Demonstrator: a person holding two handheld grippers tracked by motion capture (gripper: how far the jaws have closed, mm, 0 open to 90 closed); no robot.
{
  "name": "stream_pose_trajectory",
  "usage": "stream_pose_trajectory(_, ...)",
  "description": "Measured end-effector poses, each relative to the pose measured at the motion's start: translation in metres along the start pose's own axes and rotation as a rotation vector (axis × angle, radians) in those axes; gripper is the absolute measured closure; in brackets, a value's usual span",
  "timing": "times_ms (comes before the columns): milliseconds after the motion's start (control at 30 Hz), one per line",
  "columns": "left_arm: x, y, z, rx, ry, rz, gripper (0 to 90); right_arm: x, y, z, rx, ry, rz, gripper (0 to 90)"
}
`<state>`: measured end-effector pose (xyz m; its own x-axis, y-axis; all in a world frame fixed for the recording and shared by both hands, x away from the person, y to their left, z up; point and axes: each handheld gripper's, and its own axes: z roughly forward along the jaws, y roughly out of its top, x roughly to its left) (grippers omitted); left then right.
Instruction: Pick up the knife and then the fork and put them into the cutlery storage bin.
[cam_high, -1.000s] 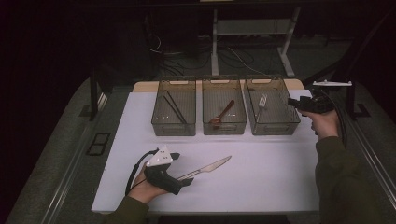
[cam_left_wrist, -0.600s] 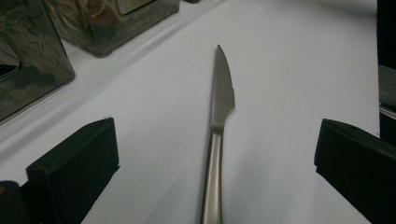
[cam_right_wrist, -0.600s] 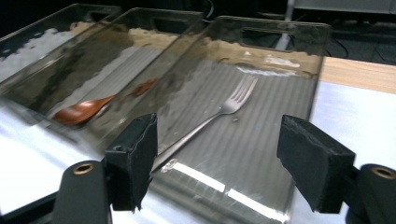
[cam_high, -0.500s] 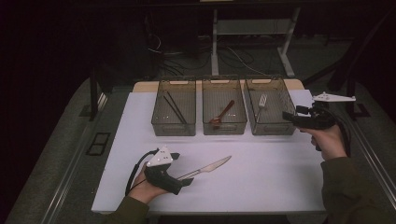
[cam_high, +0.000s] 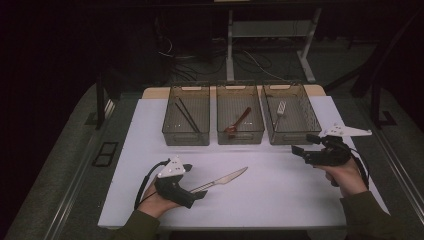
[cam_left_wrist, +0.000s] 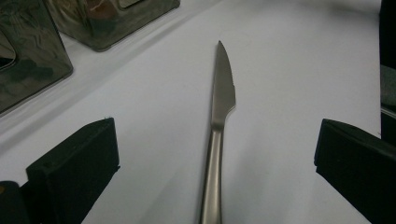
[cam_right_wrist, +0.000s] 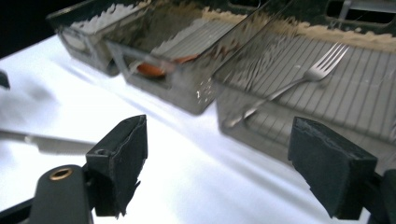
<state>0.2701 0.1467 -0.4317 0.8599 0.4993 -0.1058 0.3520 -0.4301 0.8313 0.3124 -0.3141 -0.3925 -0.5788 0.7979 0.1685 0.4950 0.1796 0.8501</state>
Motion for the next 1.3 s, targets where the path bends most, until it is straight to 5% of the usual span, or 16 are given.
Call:
stream_pose_trajectory(300, 0.0, 0.0, -0.001, 0.004, 0.014, 0.01, 0.0, 0.021, -0.035, 0.001, 0.025, 0.017, -0.047, 19.5)
stream_pose_trajectory(500, -0.001, 0.001, 0.0, 0.012, 0.016, 0.019, 0.0, 0.029, -0.056, 0.002, 0.055, 0.044, 0.001, 17.5)
stream_pose_trajectory(667, -0.002, 0.003, 0.0, 0.021, 0.018, 0.027, 0.0, 0.04, -0.063, 0.004, 0.091, 0.045, -0.04, 17.3)
stream_pose_trajectory(900, 0.0, 0.008, 0.003, 0.032, 0.01, 0.05, 17.7, 0.04, -0.062, 0.005, 0.091, 0.044, -0.04, 17.3)
stream_pose_trajectory(1300, -0.001, 0.008, 0.025, 0.154, -0.013, 0.082, 58.0, 0.04, -0.062, 0.006, 0.093, 0.041, -0.048, 17.3)
